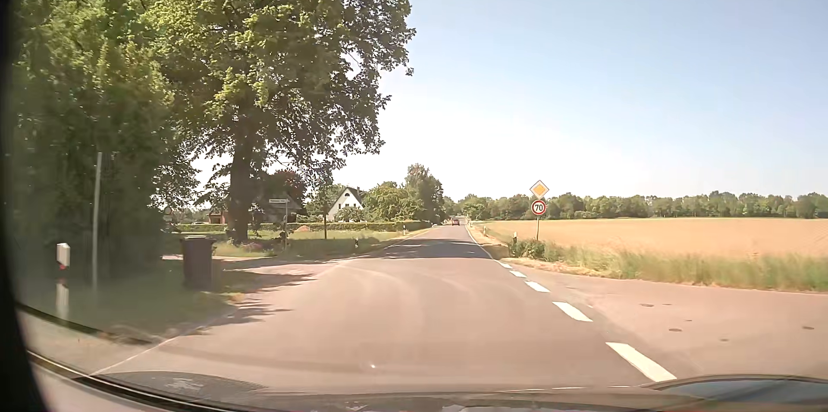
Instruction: Follow the waypoints while adhering to traffic rules and regulations
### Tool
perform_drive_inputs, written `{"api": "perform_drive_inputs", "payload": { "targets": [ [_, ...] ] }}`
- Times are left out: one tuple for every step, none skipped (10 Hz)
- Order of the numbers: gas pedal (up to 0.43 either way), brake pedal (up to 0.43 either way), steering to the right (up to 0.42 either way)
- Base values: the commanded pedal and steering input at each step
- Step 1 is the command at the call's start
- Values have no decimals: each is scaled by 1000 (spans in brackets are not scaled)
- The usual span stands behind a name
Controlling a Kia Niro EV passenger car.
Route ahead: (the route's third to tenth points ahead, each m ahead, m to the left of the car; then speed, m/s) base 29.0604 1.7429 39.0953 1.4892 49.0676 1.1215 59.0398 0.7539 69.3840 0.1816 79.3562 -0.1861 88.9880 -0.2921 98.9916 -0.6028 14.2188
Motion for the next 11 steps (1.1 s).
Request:
{"api": "perform_drive_inputs", "payload": {
  "targets": [
    [189,0,5],
    [248,0,5],
    [287,0,4],
    [299,0,4],
    [331,0,4],
    [331,0,4],
    [339,0,4],
    [339,0,4],
    [339,0,4],
    [339,0,4],
    [339,0,3]
  ]
}}
